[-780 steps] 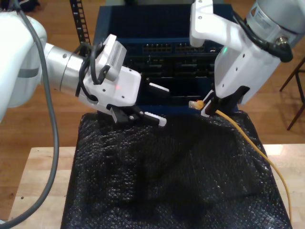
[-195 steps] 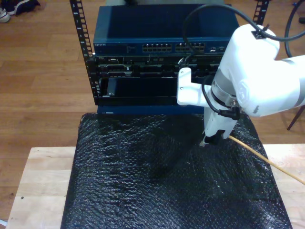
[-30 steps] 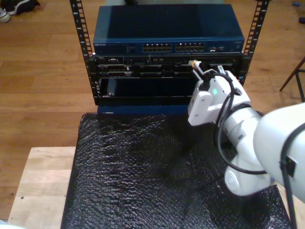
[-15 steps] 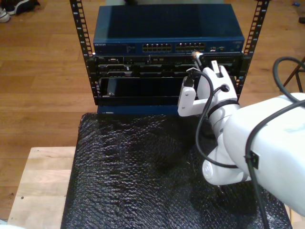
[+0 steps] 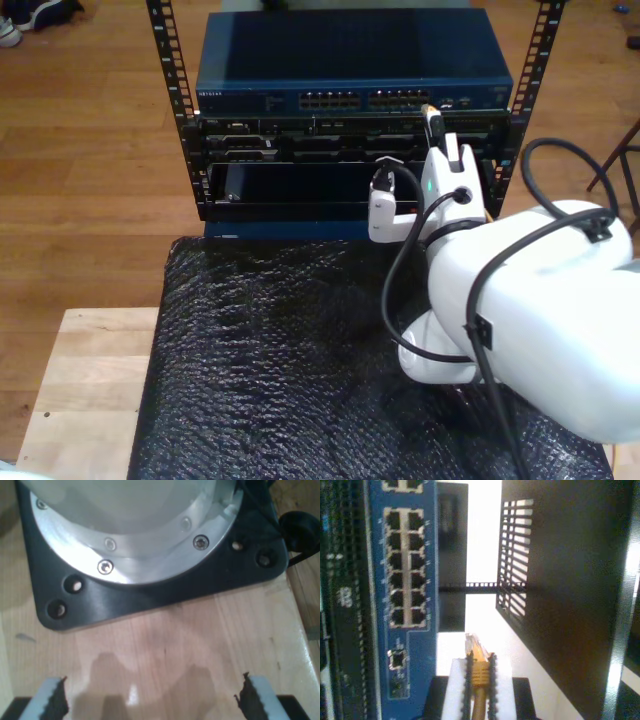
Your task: Grab the cable and plug it in
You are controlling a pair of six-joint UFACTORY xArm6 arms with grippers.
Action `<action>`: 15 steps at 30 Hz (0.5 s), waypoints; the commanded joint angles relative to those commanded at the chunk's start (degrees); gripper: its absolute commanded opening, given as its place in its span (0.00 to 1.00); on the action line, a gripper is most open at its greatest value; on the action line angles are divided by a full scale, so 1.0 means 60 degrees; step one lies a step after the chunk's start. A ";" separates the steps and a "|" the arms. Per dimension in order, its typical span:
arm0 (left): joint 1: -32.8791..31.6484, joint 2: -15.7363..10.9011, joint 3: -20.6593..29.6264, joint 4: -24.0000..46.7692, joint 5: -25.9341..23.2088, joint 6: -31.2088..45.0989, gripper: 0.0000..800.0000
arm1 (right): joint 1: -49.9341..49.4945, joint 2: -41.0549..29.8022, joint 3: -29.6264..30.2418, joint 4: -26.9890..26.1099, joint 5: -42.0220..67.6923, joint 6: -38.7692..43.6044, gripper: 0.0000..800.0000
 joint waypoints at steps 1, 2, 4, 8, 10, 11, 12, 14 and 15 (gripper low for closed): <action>0.0000 0.0000 0.0000 0.0000 0.0000 0.0000 1.00 | 0.0000 0.0088 -0.0073 0.0044 -0.0029 -0.0015 0.00; 0.0000 0.0000 0.0000 0.0000 0.0000 0.0000 1.00 | 0.0000 0.0176 -0.0161 0.0059 -0.0059 -0.0015 0.00; 0.0000 0.0000 0.0000 0.0015 0.0000 0.0000 1.00 | 0.0000 0.0381 -0.0396 0.0088 -0.0103 -0.0015 0.00; 0.0000 0.0000 0.0000 0.0000 0.0000 0.0000 1.00 | 0.0015 0.0689 -0.0864 0.0352 -0.0132 -0.0029 0.00; 0.0000 0.0000 0.0000 0.0000 0.0000 0.0000 1.00 | 0.0015 0.0879 -0.1099 0.0366 -0.0132 -0.0029 0.00; 0.0000 0.0000 0.0000 0.0000 0.0000 0.0000 1.00 | 0.0015 0.0952 -0.1201 0.0366 -0.0132 -0.0029 0.00; 0.0000 0.0000 0.0000 0.0000 0.0000 0.0000 1.00 | 0.0015 0.1055 -0.1304 0.0366 -0.0132 -0.0059 0.00; 0.0000 0.0000 0.0000 0.0000 0.0000 0.0000 1.00 | 0.0015 0.1216 -0.1524 0.0381 -0.0132 -0.0161 0.00; 0.0000 0.0000 0.0000 0.0000 0.0000 0.0000 1.00 | 0.0000 0.1275 -0.1597 0.0396 -0.0132 -0.0190 0.00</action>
